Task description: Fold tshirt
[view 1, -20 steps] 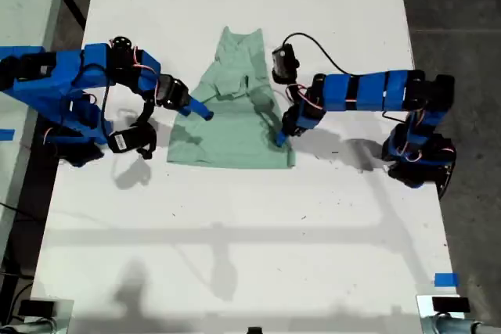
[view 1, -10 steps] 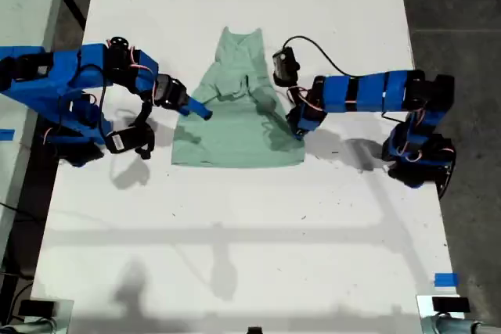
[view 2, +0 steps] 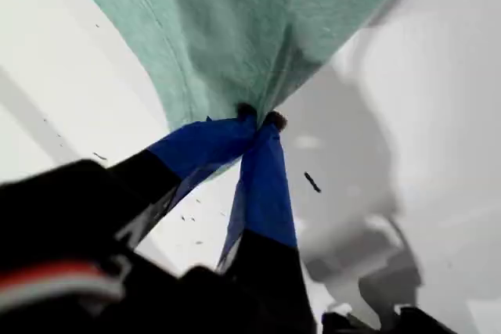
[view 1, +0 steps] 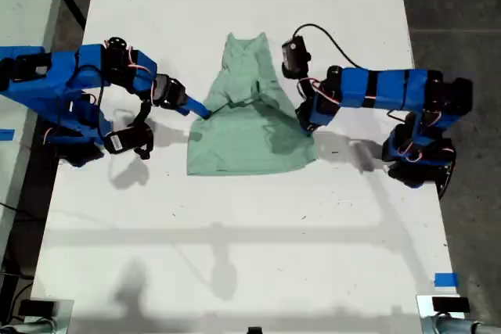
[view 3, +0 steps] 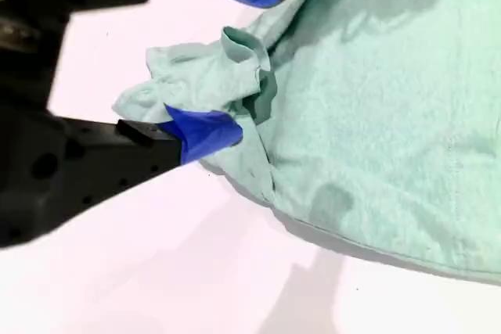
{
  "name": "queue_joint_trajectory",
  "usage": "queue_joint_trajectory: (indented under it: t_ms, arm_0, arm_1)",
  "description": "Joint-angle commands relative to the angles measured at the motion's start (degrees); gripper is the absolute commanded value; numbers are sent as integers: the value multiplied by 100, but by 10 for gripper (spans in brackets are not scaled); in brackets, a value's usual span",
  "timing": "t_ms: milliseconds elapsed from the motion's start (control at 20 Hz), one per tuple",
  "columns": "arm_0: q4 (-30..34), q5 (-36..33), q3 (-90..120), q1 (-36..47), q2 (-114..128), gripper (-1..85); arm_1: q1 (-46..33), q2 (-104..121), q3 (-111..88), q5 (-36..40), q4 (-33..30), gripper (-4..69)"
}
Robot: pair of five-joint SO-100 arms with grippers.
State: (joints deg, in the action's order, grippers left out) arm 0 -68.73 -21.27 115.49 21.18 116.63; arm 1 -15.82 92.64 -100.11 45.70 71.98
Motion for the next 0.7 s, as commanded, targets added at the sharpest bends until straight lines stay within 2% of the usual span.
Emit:
queue_joint_trajectory:
  t_ms: [0, 150, 250, 300, 350, 400, 500, 650]
  arm_0:
    - [141, 62, -53, -9, 299, 244]
    - [193, 70, -26, -9, 299, 244]
    - [202, 105, -18, -9, 299, 246]
    - [211, 105, -9, -18, 299, 246]
    - [220, 105, 9, -26, 290, 246]
    - [229, 114, 18, -35, 290, 246]
    - [229, 114, 18, -44, 281, 246]
    - [141, 149, 9, -26, 281, 256]
  arm_1:
    - [255, -694, 1222, -229, -343, -5]
    - [519, -2206, 3270, -378, -308, -5]
    - [589, -2988, 3937, -598, -677, -5]
    - [624, -3226, 4069, -650, -888, 106]
    - [624, -3393, 4087, -624, -1099, 294]
    - [624, -3595, 4201, -580, -1116, 355]
    - [624, -3656, 4236, -650, -870, 319]
    - [589, -3076, 4289, -650, 237, 275]
